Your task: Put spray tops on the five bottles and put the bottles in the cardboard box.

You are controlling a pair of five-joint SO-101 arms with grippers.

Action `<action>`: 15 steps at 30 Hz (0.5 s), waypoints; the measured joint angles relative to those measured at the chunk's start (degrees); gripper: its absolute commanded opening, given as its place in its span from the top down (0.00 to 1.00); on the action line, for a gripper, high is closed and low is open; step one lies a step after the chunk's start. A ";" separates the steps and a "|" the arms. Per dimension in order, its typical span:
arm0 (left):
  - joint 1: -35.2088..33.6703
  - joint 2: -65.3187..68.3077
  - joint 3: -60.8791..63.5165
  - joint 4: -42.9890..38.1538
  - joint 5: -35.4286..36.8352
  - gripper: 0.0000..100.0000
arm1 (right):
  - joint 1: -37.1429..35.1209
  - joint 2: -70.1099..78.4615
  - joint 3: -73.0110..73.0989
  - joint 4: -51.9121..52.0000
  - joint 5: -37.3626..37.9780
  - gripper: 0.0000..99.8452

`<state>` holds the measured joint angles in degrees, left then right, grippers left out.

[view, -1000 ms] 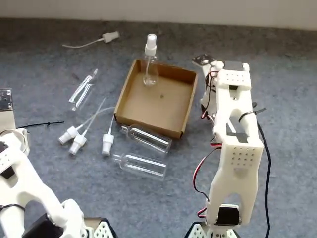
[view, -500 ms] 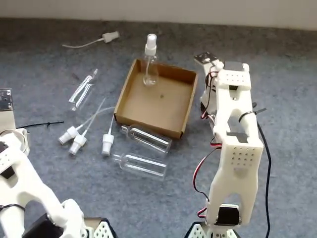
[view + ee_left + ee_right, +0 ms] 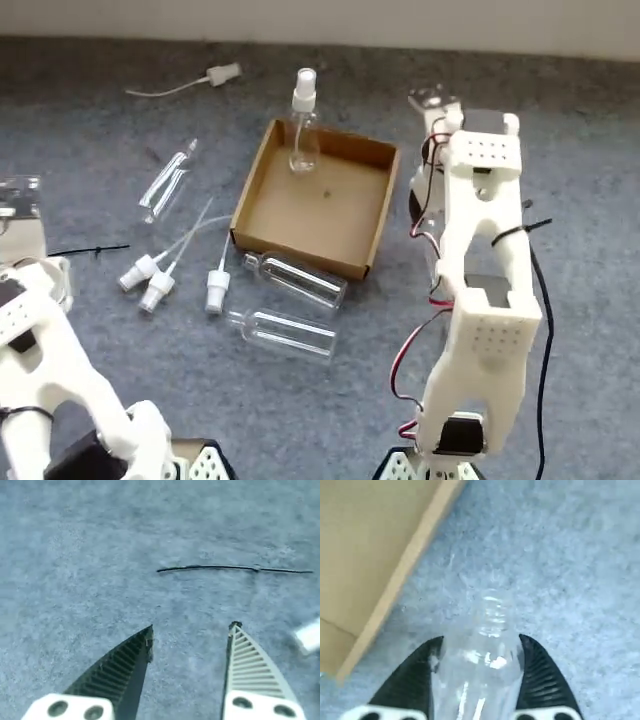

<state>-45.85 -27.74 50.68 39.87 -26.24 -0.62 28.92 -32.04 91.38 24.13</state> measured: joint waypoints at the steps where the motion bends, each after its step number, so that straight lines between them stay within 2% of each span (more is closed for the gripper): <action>1: 1.58 0.00 -1.05 2.81 0.00 0.78 | 0.00 -2.11 0.00 0.26 -0.53 0.98; 6: 10.73 0.00 -9.58 18.29 2.37 0.78 | 0.00 -11.43 2.81 0.62 -2.02 0.98; 11: 17.76 0.00 -15.03 23.82 8.53 0.78 | -1.49 -20.40 10.99 0.26 -4.48 0.98; 15: 21.89 0.00 -15.82 25.05 12.57 0.78 | -4.48 -32.26 21.80 -4.13 -5.89 0.98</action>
<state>-23.96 -27.74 34.86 64.92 -13.67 -5.10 -3.34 -10.24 87.25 18.24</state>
